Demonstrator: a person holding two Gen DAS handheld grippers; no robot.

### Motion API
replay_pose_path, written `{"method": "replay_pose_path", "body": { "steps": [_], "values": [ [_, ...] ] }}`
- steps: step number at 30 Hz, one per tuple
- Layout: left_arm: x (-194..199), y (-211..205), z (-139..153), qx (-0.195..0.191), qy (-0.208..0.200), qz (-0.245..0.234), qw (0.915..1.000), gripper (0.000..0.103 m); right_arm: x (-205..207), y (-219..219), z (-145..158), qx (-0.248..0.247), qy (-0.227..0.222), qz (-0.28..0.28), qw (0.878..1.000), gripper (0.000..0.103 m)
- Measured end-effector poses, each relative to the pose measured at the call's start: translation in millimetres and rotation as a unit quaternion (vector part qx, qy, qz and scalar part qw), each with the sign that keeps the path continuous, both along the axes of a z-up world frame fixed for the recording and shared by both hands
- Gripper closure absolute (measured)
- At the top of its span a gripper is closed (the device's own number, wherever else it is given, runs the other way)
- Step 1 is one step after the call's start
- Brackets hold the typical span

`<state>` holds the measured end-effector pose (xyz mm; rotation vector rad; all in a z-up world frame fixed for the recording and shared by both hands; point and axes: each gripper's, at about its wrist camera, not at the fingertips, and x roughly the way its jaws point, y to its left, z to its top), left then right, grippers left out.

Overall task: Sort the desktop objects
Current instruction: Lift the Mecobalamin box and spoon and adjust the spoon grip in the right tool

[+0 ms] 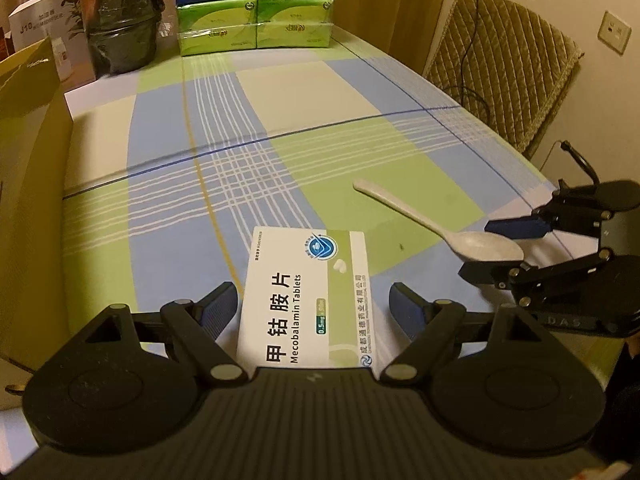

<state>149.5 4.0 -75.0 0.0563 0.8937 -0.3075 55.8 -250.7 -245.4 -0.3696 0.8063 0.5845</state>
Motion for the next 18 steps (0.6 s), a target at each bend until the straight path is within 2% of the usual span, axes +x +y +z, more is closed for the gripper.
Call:
{"method": "replay_pose_path", "body": {
  "steps": [8, 13, 18],
  "values": [
    [2.7, -2.7, -5.4, 0.01, 0.005, -0.003, 0.9999, 0.023, 1.3, 0.7, -0.8, -0.003, -0.001, 0.003, 1.0, 0.063],
    [2.9, -3.5, -6.0, 0.008, 0.006, -0.003, 0.9999, 0.023, 1.9, 0.2, -1.0, 0.002, 0.003, 0.001, 1.0, 0.072],
    [3.5, -4.1, -6.5, 0.008, 0.006, -0.003, 0.9999, 0.023, 3.9, 0.4, 0.0, 0.011, 0.012, -0.01, 1.0, 0.073]
  ]
}}
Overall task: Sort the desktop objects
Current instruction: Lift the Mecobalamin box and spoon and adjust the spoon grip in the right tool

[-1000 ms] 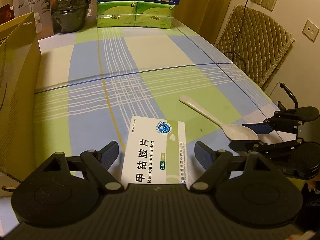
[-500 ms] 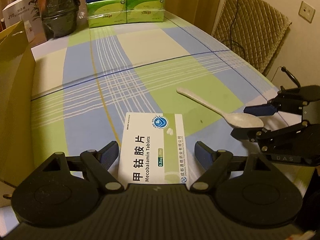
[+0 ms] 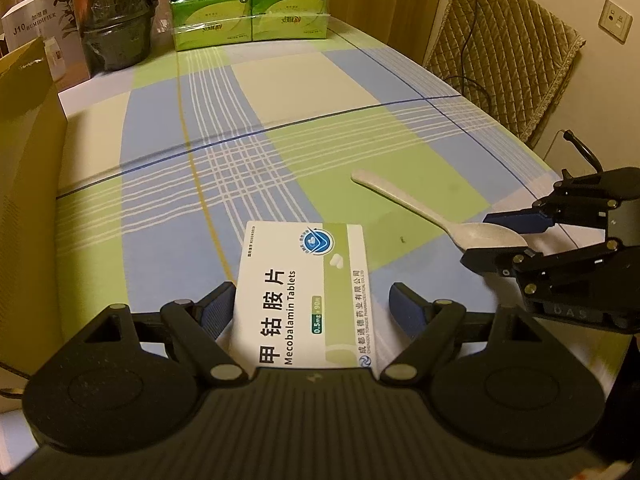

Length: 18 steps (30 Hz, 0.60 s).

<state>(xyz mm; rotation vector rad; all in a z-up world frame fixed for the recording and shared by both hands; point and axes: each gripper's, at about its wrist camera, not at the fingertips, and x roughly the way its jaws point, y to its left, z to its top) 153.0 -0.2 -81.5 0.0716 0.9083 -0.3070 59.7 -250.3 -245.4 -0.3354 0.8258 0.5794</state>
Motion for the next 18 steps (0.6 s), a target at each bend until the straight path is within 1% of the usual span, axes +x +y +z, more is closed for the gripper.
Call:
{"method": "replay_pose_path", "body": {
  "steps": [5, 11, 14, 15, 18],
  "values": [
    [0.1, -0.5, 0.1, 0.001, 0.0, 0.001, 1.0, 0.024, 2.4, -2.5, 1.8, 0.022, 0.016, -0.014, 1.0, 0.073],
    [0.7, -4.5, -1.7, 0.011, 0.001, -0.004, 0.9999, 0.025, 3.5, -3.8, 4.9, 0.04, 0.022, -0.022, 0.999, 0.073],
    [1.0, -5.7, -2.7, 0.015, 0.002, -0.004, 0.9999, 0.031, 3.2, -3.2, 5.7, 0.044, 0.023, -0.024, 0.998, 0.073],
    [1.4, -5.8, -3.4, 0.016, 0.004, -0.005, 0.9998, 0.036, 2.9, -3.1, 6.0, 0.045, 0.023, -0.025, 0.998, 0.073],
    [0.8, -6.9, -4.0, 0.02, 0.004, -0.008, 0.9998, 0.036, 2.9, -3.2, 7.1, 0.052, 0.024, -0.029, 0.998, 0.073]
  ]
}}
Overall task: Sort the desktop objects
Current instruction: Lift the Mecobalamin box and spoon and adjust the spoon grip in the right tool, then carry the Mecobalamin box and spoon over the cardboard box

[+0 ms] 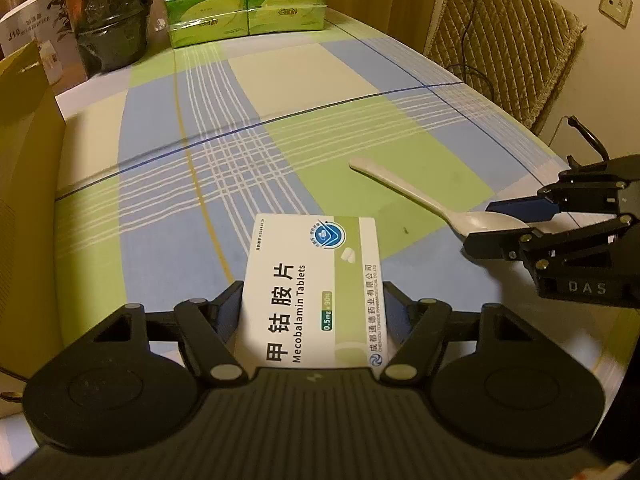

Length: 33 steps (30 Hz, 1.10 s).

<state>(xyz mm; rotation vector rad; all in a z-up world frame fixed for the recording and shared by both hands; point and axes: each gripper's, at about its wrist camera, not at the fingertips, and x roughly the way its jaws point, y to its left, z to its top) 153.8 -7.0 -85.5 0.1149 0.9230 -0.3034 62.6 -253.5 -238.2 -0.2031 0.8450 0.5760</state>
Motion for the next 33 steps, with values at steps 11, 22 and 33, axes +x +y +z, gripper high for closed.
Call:
{"method": "replay_pose_path", "body": {
  "steps": [11, 22, 33],
  "values": [
    [-4.2, -4.6, 4.6, -0.016, -0.012, 0.003, 0.9998, 0.037, -4.9, -5.4, 12.9, 0.028, -0.022, -0.027, 0.999, 0.073],
    [-8.3, 6.9, 25.3, -0.044, -0.018, 0.028, 0.9985, 0.037, -36.0, -6.9, 34.0, 0.055, -0.021, -0.085, 0.995, 0.073],
    [-46.9, 17.1, 91.0, -0.05, -0.056, 0.056, 0.9956, 0.037, -78.3, 17.4, 96.2, 0.086, -0.05, -0.072, 0.993, 0.073]
  ]
}}
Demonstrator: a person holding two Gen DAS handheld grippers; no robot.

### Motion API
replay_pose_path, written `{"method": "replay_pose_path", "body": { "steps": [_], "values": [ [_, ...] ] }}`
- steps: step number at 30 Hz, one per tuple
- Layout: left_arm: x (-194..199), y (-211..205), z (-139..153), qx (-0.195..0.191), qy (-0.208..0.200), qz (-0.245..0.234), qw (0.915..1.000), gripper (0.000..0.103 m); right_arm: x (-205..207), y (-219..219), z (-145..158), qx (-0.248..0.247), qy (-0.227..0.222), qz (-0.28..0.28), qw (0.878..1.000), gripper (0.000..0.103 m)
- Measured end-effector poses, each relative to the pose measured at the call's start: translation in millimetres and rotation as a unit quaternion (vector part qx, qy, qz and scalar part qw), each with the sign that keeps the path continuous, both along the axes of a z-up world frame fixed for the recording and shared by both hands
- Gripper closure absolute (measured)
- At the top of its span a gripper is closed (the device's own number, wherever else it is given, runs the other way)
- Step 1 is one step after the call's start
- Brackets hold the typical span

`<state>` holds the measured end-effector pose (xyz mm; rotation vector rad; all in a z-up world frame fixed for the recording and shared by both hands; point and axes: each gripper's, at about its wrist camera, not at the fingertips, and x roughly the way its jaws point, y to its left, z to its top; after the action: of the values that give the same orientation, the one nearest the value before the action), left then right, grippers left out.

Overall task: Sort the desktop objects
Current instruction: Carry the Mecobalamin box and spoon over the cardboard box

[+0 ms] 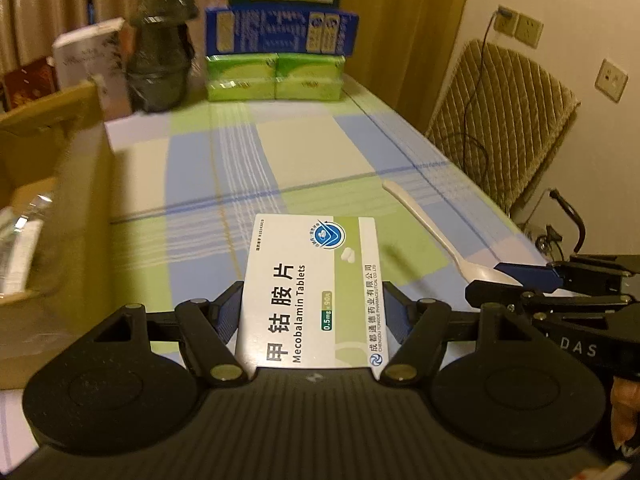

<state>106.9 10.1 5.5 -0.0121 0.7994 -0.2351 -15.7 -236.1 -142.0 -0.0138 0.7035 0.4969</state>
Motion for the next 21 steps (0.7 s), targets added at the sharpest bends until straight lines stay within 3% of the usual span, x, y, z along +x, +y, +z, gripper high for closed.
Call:
{"method": "replay_pose_path", "body": {
  "steps": [8, 21],
  "values": [
    [-40.2, 42.6, 54.1, 0.025, -0.039, 0.05, 0.9977, 0.036, -20.7, 62.2, 35.7, 0.026, -0.028, 0.061, 0.997, 0.073],
    [-64.7, 166.8, 108.7, 0.064, -0.062, 0.146, 0.9853, 0.036, -8.1, 179.7, 67.0, 0.058, -0.036, 0.147, 0.987, 0.073]
  ]
}}
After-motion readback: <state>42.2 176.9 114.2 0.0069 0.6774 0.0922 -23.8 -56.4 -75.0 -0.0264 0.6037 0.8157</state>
